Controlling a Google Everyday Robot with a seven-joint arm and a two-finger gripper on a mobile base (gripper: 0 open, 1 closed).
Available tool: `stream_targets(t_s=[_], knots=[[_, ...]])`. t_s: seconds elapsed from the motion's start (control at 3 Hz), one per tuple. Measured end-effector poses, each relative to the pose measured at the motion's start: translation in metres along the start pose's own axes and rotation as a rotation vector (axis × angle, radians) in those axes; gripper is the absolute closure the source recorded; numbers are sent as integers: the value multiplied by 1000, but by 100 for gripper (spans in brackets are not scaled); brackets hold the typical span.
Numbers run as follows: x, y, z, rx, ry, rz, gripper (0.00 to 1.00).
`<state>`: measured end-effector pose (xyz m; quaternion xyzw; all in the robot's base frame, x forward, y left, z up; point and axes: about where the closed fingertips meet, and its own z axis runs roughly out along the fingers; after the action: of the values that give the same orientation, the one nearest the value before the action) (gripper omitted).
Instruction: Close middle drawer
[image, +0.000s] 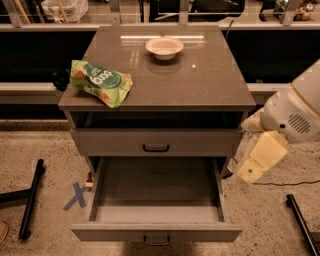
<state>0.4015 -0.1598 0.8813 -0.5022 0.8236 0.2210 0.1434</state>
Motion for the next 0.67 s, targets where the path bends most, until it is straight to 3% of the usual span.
stream_targets(t_s=[0.33, 0.67], knots=[[1, 8, 13, -35, -32, 29, 0], [1, 7, 12, -31, -30, 26, 0]])
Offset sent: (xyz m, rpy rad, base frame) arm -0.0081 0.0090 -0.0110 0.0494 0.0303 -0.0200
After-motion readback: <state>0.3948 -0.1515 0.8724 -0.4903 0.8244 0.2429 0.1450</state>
